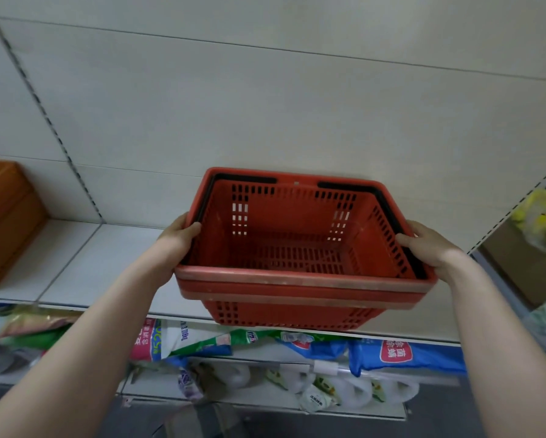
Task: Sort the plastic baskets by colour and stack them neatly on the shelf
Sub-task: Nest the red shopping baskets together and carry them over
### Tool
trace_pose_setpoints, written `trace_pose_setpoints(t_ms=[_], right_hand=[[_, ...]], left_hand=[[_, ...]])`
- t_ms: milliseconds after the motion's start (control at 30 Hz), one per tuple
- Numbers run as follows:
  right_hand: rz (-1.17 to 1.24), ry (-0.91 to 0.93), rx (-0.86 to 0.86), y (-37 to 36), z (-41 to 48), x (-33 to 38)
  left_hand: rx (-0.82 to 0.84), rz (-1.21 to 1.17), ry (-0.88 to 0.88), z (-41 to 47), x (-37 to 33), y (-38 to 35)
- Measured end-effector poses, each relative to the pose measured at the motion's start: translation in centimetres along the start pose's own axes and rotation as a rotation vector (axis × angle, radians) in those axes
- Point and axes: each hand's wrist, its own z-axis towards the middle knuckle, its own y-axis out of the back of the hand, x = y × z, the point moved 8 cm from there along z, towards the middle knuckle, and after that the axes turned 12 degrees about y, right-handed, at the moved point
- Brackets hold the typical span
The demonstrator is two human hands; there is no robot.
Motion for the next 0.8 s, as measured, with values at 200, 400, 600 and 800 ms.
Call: trace_pose_setpoints(t_ms=[200,400,600,800], right_hand=[[0.392,-0.083,0.069,-1.3,-0.1,-2.5],[0.409,-0.006,0.038,-1.2,-1.0,-1.1],[0.39,0.128,0.084,-1.9,-5.3,0.6],[0.356,0.205,0.222,-7.1,-12.2,3.3]], left_hand=[[0.093,-0.122,0.035,-0.3,-0.2,-1.0],[-0.006,-0.237,-0.017,-2.1,1.4,0.3],[-0.022,-0.358,-0.064,-8.9,7.1,3.2],[-0.152,-0.35,-0.114,-17.7,13.6,10.0]])
